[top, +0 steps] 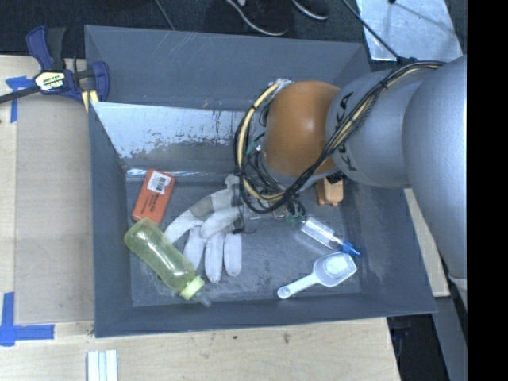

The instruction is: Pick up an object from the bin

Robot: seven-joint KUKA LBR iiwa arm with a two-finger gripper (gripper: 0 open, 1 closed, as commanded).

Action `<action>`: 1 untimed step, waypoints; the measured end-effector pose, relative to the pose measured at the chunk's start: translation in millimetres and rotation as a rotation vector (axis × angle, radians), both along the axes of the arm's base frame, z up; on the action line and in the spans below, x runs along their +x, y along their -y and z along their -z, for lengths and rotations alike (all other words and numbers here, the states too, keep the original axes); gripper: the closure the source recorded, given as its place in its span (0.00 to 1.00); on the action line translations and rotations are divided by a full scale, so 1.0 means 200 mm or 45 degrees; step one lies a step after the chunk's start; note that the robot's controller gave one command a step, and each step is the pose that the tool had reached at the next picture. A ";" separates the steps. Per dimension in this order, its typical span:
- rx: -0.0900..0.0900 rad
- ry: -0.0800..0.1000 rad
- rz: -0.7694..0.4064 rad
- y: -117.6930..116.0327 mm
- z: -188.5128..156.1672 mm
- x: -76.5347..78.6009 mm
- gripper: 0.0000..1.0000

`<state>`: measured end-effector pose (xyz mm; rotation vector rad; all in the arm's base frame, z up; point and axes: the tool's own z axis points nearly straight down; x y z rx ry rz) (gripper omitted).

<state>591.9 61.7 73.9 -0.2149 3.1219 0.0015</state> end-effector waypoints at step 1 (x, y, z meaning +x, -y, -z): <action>0.000 0.000 0.000 0.00 0.00 0.00 1.00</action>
Offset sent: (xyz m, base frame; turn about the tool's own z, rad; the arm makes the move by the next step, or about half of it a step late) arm -0.0176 -0.0150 0.1590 -0.0172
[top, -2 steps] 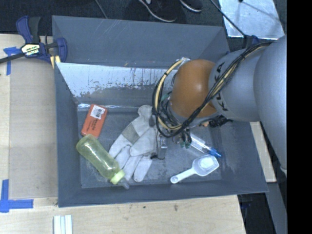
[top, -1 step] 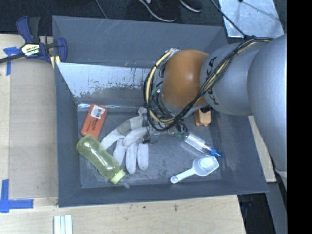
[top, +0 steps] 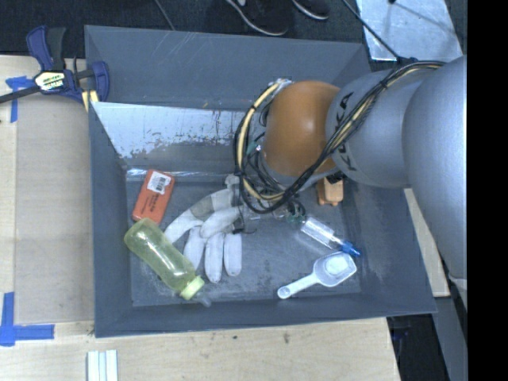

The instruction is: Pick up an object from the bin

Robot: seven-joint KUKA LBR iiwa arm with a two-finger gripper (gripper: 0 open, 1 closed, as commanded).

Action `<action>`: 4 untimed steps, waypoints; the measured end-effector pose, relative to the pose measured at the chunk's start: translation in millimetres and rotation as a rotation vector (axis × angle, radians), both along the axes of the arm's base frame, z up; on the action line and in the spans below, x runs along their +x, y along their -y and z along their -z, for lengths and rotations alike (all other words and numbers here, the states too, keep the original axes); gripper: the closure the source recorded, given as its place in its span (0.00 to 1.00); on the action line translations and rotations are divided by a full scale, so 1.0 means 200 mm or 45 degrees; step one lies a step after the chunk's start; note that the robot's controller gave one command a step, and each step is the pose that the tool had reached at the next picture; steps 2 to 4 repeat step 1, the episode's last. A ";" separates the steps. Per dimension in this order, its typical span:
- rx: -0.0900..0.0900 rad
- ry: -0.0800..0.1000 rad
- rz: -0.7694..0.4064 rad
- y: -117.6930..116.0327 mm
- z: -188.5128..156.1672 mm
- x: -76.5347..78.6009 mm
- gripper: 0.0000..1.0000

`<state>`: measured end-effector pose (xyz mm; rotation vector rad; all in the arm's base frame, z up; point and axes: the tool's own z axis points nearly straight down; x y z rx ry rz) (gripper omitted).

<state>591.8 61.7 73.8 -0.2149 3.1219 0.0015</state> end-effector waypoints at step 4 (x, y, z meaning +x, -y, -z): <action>-0.003 -0.008 -0.021 0.08 -0.80 -0.08 1.00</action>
Offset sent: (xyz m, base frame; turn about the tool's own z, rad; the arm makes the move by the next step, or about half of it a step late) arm 0.0000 0.0000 0.0000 0.0000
